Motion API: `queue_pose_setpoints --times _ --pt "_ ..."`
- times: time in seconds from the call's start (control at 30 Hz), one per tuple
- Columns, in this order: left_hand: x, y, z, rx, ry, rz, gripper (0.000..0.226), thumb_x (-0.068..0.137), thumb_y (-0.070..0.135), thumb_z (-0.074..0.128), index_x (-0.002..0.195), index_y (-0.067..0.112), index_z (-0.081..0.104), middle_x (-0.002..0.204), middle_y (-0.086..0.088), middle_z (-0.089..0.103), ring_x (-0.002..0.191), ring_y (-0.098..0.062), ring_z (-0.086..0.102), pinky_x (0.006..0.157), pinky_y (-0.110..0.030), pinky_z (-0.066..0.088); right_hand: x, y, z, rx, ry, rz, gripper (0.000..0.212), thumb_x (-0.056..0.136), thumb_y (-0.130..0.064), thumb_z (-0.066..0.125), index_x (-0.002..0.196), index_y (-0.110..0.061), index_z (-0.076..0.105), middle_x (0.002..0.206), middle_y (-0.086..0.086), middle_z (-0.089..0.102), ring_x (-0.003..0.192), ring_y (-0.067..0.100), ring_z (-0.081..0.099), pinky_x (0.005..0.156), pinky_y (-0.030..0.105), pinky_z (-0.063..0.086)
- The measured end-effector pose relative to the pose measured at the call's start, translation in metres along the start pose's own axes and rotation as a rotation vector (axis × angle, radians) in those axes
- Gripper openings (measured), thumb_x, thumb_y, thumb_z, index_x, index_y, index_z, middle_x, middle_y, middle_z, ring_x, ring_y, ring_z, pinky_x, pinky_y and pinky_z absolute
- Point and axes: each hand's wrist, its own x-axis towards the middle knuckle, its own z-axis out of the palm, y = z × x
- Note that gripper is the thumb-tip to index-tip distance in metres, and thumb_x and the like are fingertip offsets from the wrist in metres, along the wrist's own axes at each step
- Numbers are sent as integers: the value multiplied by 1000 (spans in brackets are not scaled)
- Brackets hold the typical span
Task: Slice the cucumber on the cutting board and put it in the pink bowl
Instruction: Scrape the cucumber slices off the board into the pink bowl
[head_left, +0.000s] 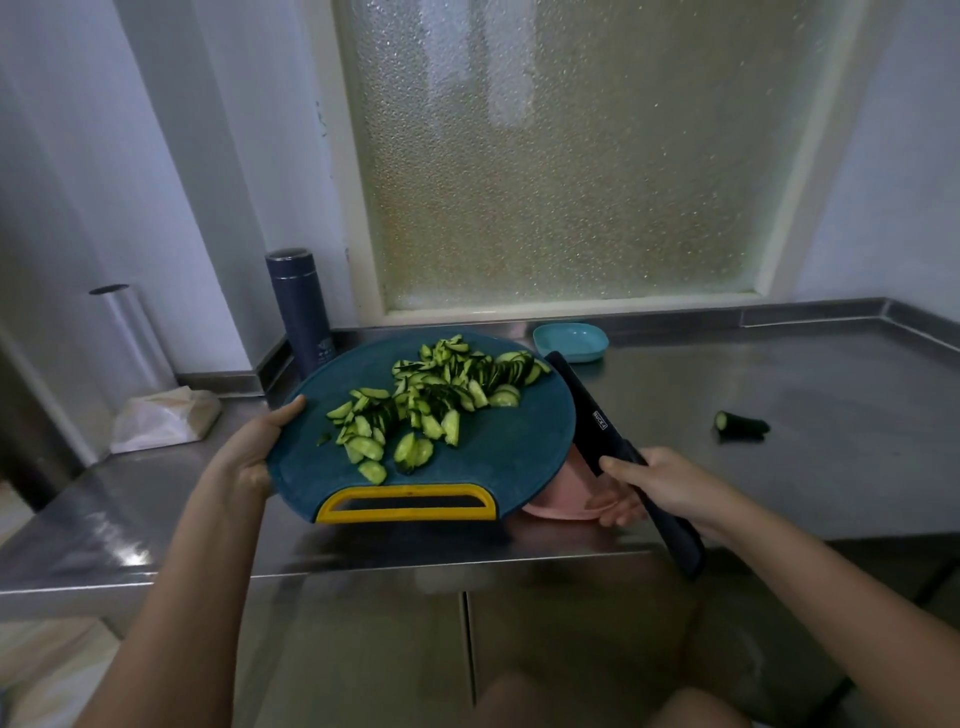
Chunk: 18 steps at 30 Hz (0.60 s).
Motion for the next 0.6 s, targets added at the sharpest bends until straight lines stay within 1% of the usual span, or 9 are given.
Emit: queue_pose_setpoints --times 0.13,0.2,0.23,0.27,0.33,0.4,0.43,0.5,0.6 --pt "-1 -1 -3 10 -18 -14 33 97 33 40 93 6 58 66 -15 70 53 -26 68 65 -42 54 -4 -2 -4 -20 49 -24 20 96 -24 53 97 -7 62 79 8 75 60 17 69 45 19 48" --pt "2 2 -3 20 -17 -27 32 97 33 42 94 6 58 67 -15 71 54 -27 68 68 -43 53 0 -7 -11 38 118 -44 20 94 -23 56 94 -5 62 72 6 74 53 13 66 41 17 41" --pt "4 4 -1 32 -23 -33 32 97 33 42 94 6 58 67 -14 71 55 -26 68 68 -43 54 4 -11 -15 78 160 -54 20 93 -25 58 95 -5 62 70 6 73 54 13 65 43 18 41" --pt "6 7 2 48 -27 -35 31 96 33 43 94 6 58 68 -14 71 55 -26 68 63 -40 56 9 -16 -19 115 193 -63 21 90 -27 62 97 -7 61 71 7 73 58 13 66 47 18 42" --pt "11 14 12 73 -35 -43 31 95 33 46 93 6 59 69 -14 71 56 -26 69 54 -37 57 23 -29 -25 198 229 -78 31 81 -30 71 101 -10 60 81 11 73 72 18 70 56 22 51" --pt "17 20 25 96 -67 -47 30 95 33 47 94 5 60 73 -15 71 59 -27 69 50 -38 57 38 -42 -30 263 213 -78 40 72 -28 77 101 -5 63 89 14 73 79 23 71 64 28 59" --pt "21 22 31 108 -85 -49 30 94 32 47 96 5 60 75 -16 72 61 -28 70 49 -40 57 45 -48 -33 281 189 -80 35 72 -24 77 98 -4 65 88 12 73 76 20 72 64 27 59" --pt "28 26 45 132 -117 -59 30 95 31 46 96 5 60 76 -16 71 62 -28 70 49 -41 56 56 -57 -39 310 159 -72 12 80 -7 70 91 -5 66 82 8 72 65 13 70 55 22 56" --pt "38 31 63 82 -138 -74 34 97 32 44 93 2 60 74 -17 71 60 -28 69 47 -40 55 68 -59 -50 406 165 -42 13 81 6 63 87 -5 66 83 8 70 62 12 69 57 22 56"
